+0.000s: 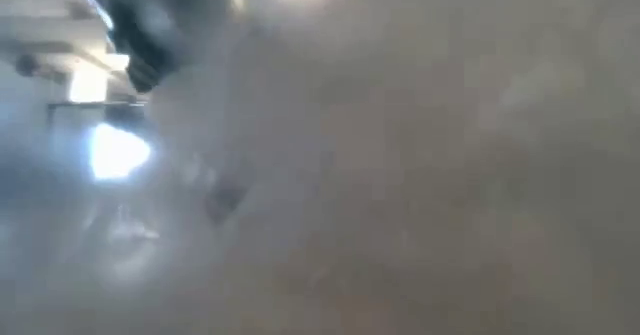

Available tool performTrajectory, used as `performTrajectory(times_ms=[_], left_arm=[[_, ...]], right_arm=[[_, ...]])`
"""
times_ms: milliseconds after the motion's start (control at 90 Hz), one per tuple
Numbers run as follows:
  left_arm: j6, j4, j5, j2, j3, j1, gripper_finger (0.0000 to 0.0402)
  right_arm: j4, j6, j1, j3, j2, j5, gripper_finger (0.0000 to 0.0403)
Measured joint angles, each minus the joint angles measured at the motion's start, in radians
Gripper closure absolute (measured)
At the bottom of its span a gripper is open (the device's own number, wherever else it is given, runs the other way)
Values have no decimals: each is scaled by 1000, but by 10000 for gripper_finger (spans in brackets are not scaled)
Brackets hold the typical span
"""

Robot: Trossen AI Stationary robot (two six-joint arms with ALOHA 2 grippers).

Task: Wrap mug
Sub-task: Wrap the white mug with the bubble wrap

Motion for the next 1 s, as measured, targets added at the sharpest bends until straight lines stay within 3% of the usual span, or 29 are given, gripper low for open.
performTrajectory(times_ms=[89, 322, 700, 1000], left_arm=[[39, 102, 7, 26, -12, 0, 380], [164, 371, 9, 82, -6, 15, 380], [198, 489, 21, 188, -5, 73, 380], [284, 603, 35, 185, -5, 84, 380]], right_arm=[[90, -1, 6, -19, 0, -4, 403], [133, -22, 13, 10, -6, -6, 403], [123, -37, 13, 15, -14, -6, 403], [126, -20, 13, 18, -10, -6, 403]])
